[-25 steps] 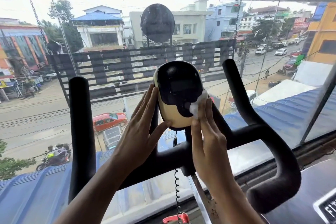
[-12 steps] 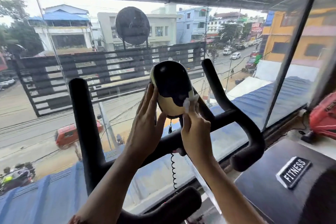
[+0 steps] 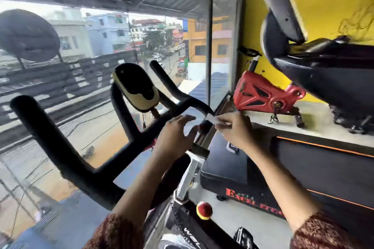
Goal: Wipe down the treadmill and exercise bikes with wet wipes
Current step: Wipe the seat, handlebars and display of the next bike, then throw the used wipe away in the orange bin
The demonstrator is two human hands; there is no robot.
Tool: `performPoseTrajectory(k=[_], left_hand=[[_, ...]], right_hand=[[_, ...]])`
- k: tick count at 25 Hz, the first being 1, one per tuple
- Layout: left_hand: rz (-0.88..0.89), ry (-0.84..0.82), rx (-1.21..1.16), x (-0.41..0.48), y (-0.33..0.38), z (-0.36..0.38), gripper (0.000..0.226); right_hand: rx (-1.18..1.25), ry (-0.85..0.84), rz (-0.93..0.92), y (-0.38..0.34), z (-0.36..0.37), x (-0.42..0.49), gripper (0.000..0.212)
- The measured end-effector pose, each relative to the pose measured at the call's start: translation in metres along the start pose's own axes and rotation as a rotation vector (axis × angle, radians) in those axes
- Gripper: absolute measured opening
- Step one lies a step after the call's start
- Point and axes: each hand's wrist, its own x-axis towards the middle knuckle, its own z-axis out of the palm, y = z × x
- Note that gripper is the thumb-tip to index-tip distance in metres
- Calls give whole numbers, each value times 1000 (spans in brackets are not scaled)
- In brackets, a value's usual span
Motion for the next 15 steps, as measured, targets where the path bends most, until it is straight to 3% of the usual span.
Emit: performPoseTrajectory(k=[4, 8, 15], left_hand=[[43, -286, -362, 4, 74, 68, 38], [48, -580, -686, -2, 164, 145, 58], [258, -968, -911, -64, 372, 266, 40]], right_hand=[[-205, 89, 149, 38, -97, -52, 13], [-306, 257, 334, 66, -203, -125, 13], [-406, 646, 613, 99, -380, -312, 23]])
